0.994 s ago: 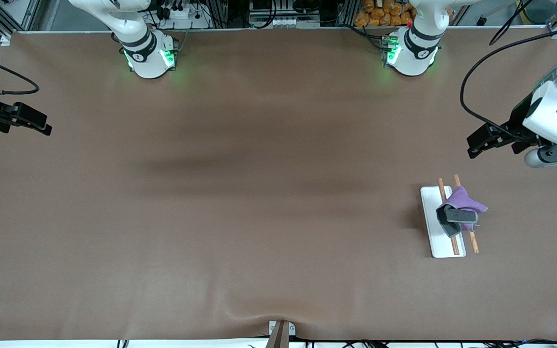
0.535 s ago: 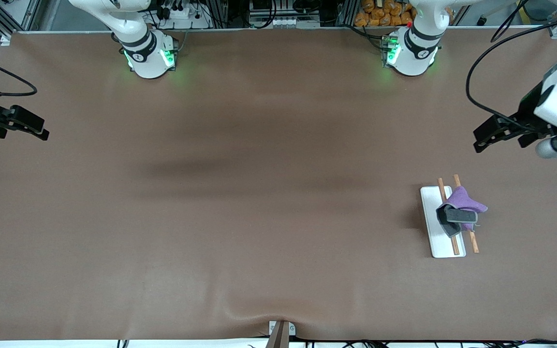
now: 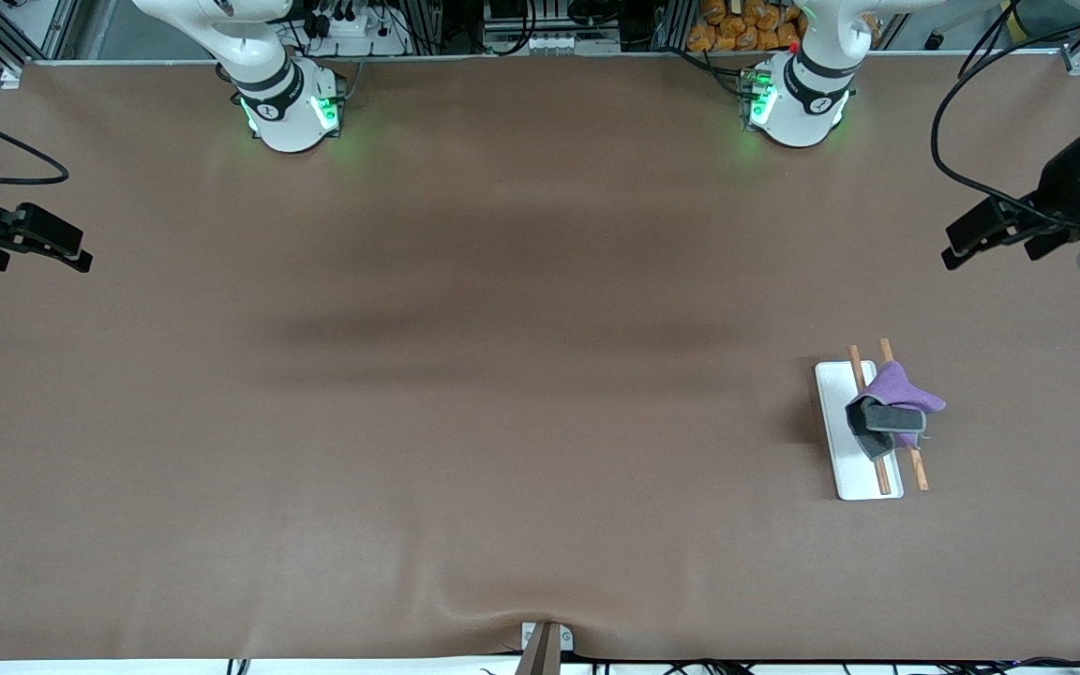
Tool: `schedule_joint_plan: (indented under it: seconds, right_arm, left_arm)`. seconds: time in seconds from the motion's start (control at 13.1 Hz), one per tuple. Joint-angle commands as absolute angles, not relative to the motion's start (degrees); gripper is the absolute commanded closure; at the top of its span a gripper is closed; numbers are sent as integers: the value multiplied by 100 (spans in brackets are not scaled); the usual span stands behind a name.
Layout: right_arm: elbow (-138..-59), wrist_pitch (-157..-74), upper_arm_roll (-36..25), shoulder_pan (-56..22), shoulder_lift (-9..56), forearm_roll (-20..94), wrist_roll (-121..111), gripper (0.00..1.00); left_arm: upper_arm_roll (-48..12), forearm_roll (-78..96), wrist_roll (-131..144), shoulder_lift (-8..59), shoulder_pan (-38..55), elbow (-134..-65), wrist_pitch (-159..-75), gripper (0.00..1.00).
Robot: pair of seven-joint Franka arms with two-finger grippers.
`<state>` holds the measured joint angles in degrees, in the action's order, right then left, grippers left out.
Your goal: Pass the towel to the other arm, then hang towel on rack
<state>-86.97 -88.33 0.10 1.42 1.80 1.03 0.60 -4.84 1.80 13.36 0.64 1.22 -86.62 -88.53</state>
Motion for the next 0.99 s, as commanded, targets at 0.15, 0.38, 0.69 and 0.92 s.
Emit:
schedule_joint_plan:
  seconds: [0.15, 0.38, 0.69, 0.92]
  right_arm:
    - [-8807, -8895, -114, 26, 88, 167, 0, 0]
    - [-8807, -8895, -114, 35, 88, 167, 0, 0]
    - [-8807, -8895, -105, 61, 88, 167, 0, 0]
    - [-8807, -8886, -105, 53, 88, 167, 0, 0]
  left_arm:
    - [-395, -70, 837, -167, 246, -8868, -8464, 0]
    - [-422, -253, 738, -185, 237, -8921, -8464, 0]
    - [-492, -361, 729, -150, 246, -8868, -8517, 0]
    - [-483, -273, 738, -141, 237, -8824, -8525, 0]
